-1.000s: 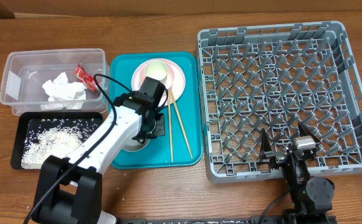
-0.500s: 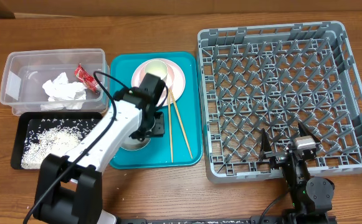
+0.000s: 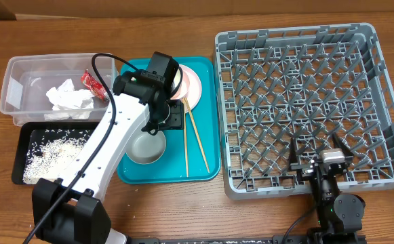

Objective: Sort waste into correct bins and load items into the dishwasher

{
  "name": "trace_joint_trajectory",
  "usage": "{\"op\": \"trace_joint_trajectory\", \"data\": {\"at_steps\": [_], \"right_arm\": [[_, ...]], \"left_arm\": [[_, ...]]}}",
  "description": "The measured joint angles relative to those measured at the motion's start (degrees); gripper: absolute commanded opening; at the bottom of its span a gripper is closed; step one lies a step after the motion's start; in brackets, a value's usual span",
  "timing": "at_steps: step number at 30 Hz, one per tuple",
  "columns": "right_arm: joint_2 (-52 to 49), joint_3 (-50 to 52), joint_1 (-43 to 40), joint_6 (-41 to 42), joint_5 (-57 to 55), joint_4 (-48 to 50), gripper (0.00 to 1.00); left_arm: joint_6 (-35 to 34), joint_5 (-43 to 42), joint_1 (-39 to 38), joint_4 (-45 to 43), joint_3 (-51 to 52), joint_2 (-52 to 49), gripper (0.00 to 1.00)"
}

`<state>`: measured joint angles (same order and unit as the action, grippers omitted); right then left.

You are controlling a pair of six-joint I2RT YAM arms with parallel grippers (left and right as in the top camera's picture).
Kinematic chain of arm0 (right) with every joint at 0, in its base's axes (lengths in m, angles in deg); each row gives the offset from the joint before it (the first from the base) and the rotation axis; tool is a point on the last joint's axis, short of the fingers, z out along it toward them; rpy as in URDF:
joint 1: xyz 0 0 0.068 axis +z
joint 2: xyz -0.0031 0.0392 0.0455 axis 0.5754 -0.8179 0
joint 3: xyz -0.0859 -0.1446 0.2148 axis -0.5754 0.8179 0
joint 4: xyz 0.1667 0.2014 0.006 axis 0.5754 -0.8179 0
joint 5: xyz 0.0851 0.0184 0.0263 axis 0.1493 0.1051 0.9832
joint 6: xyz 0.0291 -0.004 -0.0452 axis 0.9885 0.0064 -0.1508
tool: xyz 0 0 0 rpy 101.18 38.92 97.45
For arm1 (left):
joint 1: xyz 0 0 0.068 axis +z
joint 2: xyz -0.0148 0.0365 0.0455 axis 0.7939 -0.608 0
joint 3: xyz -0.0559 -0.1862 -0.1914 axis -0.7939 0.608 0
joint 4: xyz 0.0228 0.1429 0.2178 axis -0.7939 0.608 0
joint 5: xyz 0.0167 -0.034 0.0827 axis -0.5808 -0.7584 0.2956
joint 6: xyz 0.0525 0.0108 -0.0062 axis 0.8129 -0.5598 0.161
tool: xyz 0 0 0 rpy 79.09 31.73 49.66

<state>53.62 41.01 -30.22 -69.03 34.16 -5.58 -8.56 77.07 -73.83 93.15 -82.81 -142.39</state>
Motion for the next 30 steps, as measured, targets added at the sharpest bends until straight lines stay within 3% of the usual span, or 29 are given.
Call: {"op": "trace_joint_trajectory", "data": {"at_steps": [5,10,11,15,20,30], "right_arm": [[0.1,0.0,0.0,3.0,16.4,8.3,1.00],[-0.5,-1.8,0.0,13.3,18.3,5.9,1.00],[-1.3,-3.4,0.0,14.7,18.3,4.5,1.00],[-8.0,-14.8,0.0,17.9,18.1,-2.2,1.00],[-23.0,-35.9,0.0,19.4,18.4,-16.0,1.00],[-63.1,-85.5,0.7,20.5,24.9,-60.6,1.00]], "left_arm": [[1.6,-0.3,0.0,-0.4,-1.6,0.0,0.61],[3.9,0.0,0.0,1.6,-6.7,0.0,0.63],[4.1,0.4,0.0,1.8,-7.5,0.0,0.97],[5.0,2.5,0.0,1.7,-9.2,0.0,1.00],[5.4,5.9,0.0,1.9,-9.2,0.0,1.00],[2.3,8.7,4.6,2.1,-9.5,0.0,1.00]]}}
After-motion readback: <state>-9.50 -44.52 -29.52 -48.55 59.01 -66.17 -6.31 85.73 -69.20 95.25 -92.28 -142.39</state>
